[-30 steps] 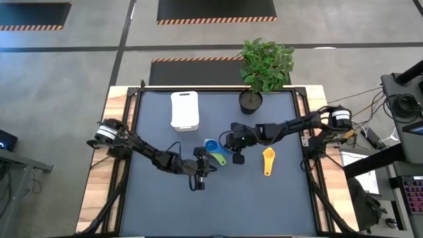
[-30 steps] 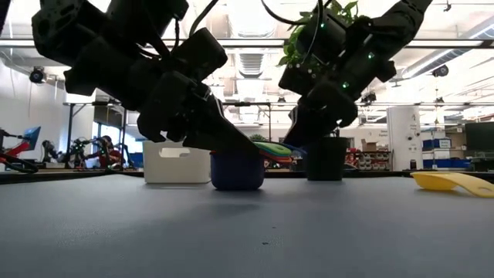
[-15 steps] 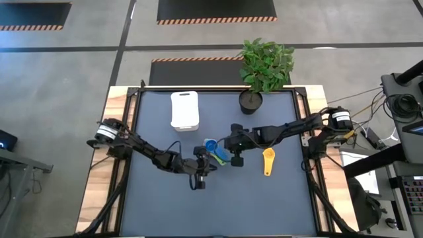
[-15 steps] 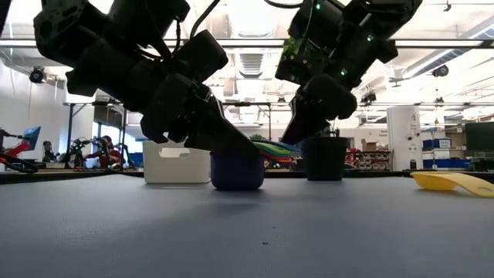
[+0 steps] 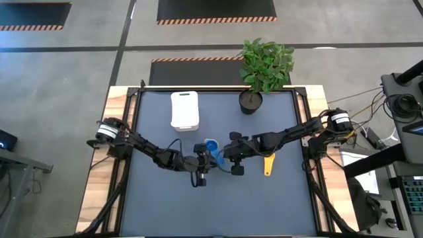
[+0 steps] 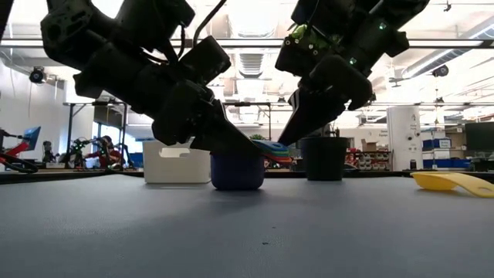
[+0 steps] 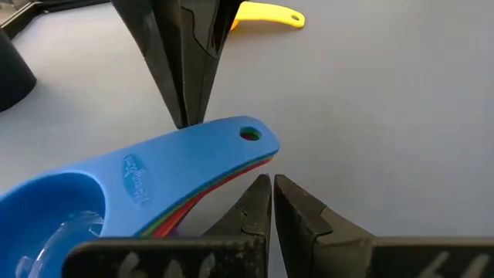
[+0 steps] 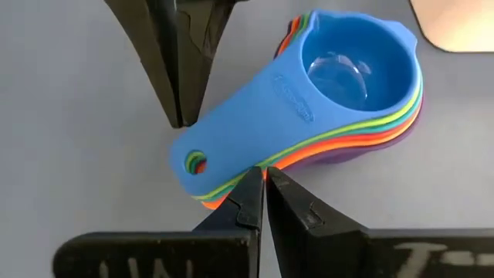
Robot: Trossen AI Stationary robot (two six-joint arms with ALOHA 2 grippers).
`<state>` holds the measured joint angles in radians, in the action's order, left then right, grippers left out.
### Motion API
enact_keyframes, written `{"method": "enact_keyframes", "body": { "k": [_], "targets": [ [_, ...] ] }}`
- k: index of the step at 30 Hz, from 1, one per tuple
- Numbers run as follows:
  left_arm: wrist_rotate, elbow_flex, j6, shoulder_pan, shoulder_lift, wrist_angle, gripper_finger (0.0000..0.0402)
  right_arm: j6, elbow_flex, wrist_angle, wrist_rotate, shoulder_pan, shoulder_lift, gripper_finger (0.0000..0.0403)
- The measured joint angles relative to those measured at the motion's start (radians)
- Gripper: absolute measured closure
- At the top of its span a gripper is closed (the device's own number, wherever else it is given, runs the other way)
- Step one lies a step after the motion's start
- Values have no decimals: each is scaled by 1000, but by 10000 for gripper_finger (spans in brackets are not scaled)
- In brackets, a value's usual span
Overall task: Nest measuring cups in basket
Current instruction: Stack the blue measuring cup on top of the green measuring cup, then stack the yellow measuring cup on the top of the blue measuring cup
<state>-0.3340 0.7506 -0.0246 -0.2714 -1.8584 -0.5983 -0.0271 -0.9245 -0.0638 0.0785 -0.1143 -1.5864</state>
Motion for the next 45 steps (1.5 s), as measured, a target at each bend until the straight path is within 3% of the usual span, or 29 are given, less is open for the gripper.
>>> {"method": "enact_keyframes", "body": {
  "k": [9, 15, 28, 35, 41, 45],
  "targets": [
    [1, 1, 7, -4, 1, 0, 402, -2, 0, -34, 38, -5, 9, 394],
    [-13, 0, 67, -49, 71, 64, 402, -62, 0, -125, 63, -6, 65, 394],
    [-49, -72, 227, -80, 436, 359, 402, -326, -15, -238, 54, -83, 195, 394],
    [-58, -127, 320, -79, 640, 366, 402, -484, -166, -447, -7, -139, 177, 394],
    [-68, -159, 307, -78, 730, 402, 402, -639, -269, -613, -87, -163, 161, 394],
    [-68, -190, 297, -79, 753, 401, 402, -770, -267, -692, -102, -187, 163, 394]
  ]
}}
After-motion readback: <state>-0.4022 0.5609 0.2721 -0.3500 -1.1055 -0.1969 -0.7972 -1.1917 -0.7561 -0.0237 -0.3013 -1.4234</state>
